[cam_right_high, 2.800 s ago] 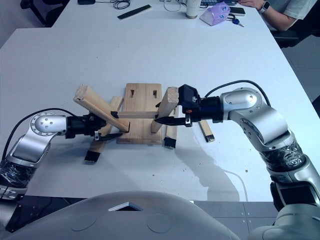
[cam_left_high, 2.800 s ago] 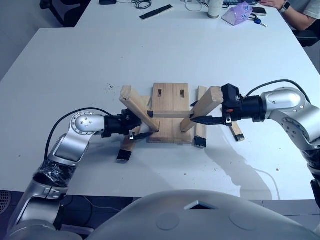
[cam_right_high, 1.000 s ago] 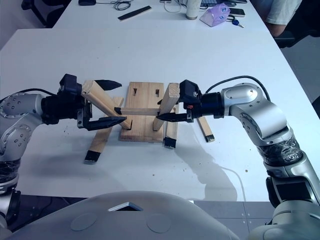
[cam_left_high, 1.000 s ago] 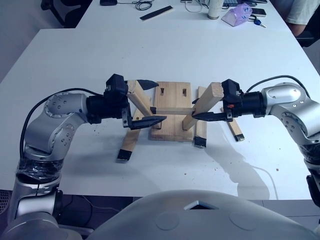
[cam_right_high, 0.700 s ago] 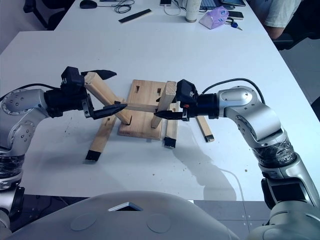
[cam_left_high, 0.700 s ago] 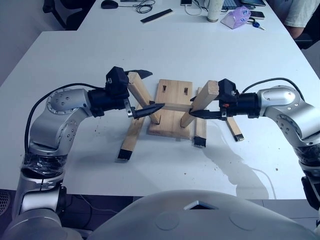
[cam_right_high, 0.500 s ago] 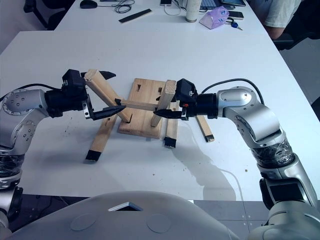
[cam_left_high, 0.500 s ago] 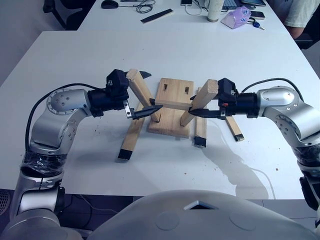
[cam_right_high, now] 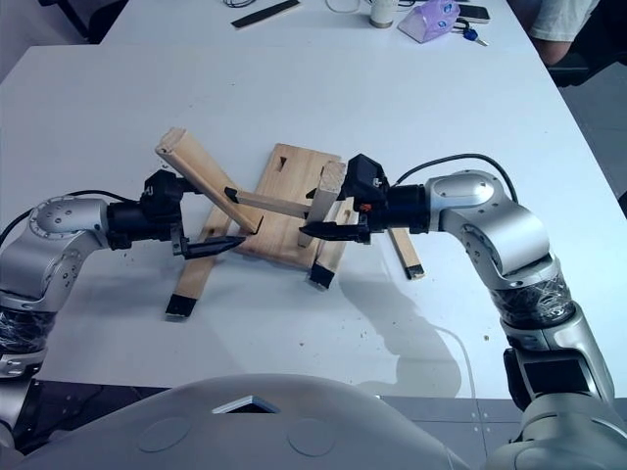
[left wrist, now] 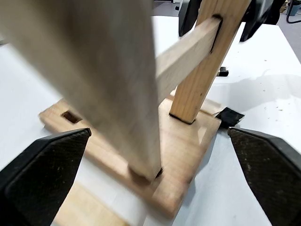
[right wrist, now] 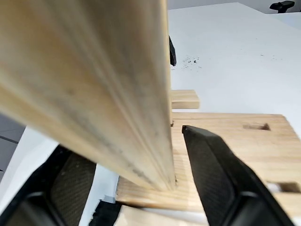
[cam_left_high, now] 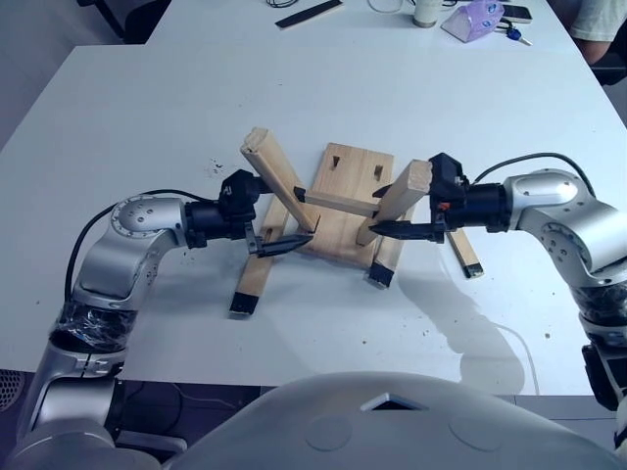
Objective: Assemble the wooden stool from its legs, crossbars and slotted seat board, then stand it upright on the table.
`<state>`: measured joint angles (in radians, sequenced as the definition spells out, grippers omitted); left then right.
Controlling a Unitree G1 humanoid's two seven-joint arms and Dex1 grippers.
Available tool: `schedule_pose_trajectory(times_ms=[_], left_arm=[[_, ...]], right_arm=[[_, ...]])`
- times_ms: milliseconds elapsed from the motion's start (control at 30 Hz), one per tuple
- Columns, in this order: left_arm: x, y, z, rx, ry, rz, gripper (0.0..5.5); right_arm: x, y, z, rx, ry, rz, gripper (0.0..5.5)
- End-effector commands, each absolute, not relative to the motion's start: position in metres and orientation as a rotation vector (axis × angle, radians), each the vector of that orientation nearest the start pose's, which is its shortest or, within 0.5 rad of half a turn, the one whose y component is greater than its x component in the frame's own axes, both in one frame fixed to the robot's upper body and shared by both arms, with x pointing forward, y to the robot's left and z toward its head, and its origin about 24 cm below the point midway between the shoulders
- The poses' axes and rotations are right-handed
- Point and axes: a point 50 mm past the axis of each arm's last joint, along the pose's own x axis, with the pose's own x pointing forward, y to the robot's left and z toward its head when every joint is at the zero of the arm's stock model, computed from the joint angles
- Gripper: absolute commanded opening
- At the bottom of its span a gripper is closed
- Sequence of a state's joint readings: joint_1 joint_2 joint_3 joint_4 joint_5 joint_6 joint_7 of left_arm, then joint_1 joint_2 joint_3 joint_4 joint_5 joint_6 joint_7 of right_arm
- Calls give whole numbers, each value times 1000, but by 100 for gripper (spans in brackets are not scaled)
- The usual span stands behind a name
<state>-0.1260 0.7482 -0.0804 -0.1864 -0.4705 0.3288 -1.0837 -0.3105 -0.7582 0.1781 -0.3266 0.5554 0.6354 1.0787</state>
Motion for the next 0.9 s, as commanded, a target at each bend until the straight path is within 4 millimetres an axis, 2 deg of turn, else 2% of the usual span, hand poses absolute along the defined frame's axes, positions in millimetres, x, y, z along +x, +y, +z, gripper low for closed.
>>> schedule_pose_trajectory(times_ms=[33, 233, 333, 400, 500, 600, 767, 900], left_arm=[[237, 210, 100, 293, 299, -1191, 540], [229, 219, 83, 352, 339, -1180, 540], [229, 218, 76, 364, 339, -1160, 540], [235, 216, 72, 377, 315, -1115, 540], [251, 211, 69, 355, 269, -990, 540], [252, 207, 65, 374, 262, -984, 540], [254, 215, 53, 474, 301, -953, 540], [260, 218, 47, 512, 322, -906, 540]], right_arm=[[228, -178, 141, -216, 364, 1350, 309], [210, -197, 140, -169, 398, 1308, 309], [215, -208, 127, -199, 418, 1200, 309], [226, -213, 113, -201, 408, 1069, 309], [235, -208, 91, -163, 406, 983, 309], [240, -197, 78, -122, 380, 947, 309], [259, -174, 61, -128, 370, 963, 309], [263, -176, 40, -150, 436, 984, 309]])
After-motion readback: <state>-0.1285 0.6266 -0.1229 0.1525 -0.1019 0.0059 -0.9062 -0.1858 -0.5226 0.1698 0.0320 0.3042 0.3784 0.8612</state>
